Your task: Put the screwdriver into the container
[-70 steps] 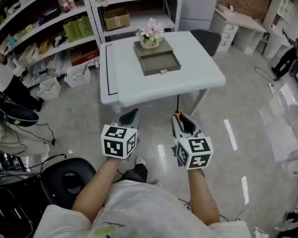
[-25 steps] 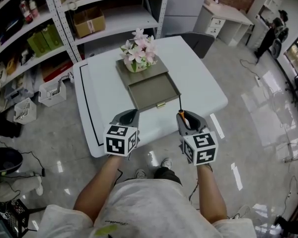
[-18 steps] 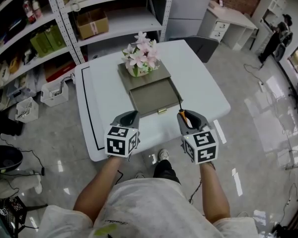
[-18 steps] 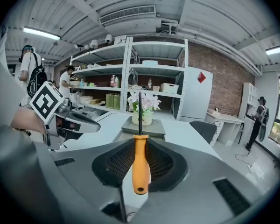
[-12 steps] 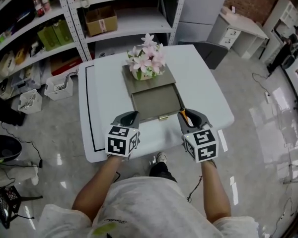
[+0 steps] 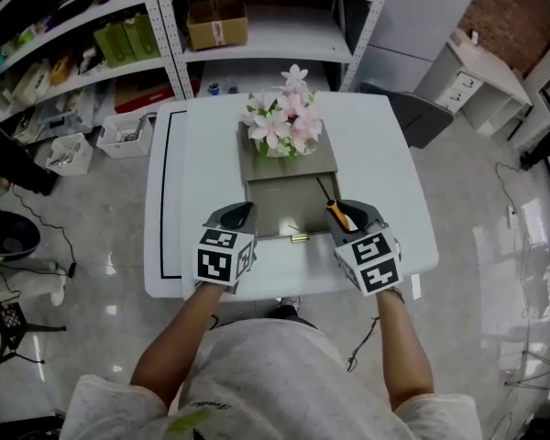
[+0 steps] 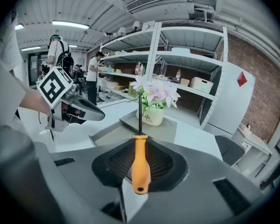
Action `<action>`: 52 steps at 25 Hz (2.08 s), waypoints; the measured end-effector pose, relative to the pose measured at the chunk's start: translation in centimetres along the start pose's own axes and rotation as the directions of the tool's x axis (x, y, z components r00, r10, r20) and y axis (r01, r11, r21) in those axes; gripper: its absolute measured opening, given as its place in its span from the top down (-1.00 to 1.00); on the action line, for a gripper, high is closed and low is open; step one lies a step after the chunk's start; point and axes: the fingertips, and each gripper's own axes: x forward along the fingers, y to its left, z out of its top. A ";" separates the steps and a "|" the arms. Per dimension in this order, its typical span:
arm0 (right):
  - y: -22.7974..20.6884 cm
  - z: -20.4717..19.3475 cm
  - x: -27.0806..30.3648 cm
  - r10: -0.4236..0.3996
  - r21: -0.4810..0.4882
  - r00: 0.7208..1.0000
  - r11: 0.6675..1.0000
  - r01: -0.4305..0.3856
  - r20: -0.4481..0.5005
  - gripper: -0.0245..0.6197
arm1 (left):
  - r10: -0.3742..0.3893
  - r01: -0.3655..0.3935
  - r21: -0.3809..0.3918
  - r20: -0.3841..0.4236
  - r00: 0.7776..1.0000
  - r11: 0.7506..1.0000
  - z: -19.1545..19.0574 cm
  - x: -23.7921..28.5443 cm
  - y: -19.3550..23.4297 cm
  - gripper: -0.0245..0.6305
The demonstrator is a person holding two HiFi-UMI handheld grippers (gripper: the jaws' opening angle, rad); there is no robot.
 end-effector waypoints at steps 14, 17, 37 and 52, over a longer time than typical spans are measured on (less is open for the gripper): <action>-1.9 -0.6 4.9 0.220 -0.201 0.970 0.950 -0.238 -0.107 0.69 | 0.164 -0.164 -0.079 -0.016 0.986 0.983 -0.2 2.7 1.9 0.91; -1.8 -0.8 5.7 0.266 -0.242 0.954 0.925 -0.294 -0.141 0.69 | 0.198 -0.198 -0.100 -0.015 0.980 0.975 -0.3 3.1 2.1 0.91; 1.7 -3.5 9.5 0.302 -0.379 0.865 0.805 -0.457 -0.401 0.69 | 0.146 -0.149 -0.062 -0.044 0.988 0.987 -1.0 3.8 3.2 0.91; 3.3 -6.7 11.7 0.223 -0.399 0.802 0.774 -0.491 -0.553 0.69 | 0.058 -0.060 -0.043 -0.048 0.997 0.997 -1.1 3.8 3.4 0.91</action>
